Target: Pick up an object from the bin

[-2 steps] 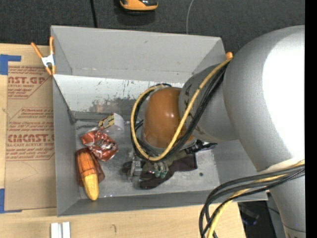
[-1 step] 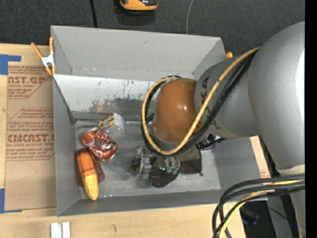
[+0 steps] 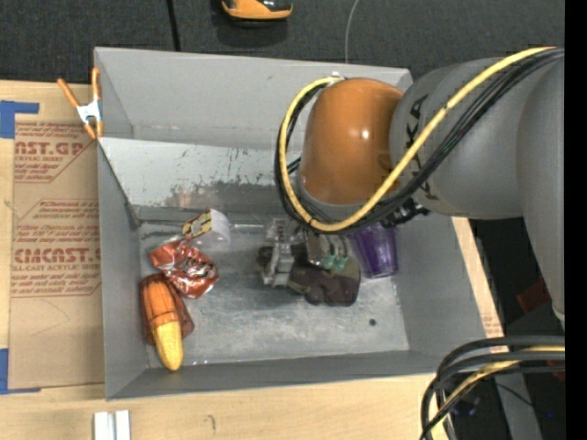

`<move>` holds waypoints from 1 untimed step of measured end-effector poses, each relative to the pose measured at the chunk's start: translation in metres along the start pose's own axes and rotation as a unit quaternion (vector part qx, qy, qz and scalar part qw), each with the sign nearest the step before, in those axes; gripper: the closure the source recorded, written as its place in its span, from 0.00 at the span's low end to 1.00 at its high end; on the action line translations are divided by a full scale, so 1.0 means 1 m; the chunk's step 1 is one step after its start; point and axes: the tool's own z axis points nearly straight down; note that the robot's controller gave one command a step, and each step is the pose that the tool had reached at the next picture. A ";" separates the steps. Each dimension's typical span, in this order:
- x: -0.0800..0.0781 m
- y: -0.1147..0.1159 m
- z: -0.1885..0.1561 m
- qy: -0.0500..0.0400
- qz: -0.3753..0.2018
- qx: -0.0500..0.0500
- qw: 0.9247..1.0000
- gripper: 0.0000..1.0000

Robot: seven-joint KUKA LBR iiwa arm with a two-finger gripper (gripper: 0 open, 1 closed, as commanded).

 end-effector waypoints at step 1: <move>0.006 -0.012 -0.074 0.001 0.001 0.000 1.000 1.00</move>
Offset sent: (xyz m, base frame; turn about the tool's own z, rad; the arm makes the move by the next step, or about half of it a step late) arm 0.0114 -0.0258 0.1663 0.0230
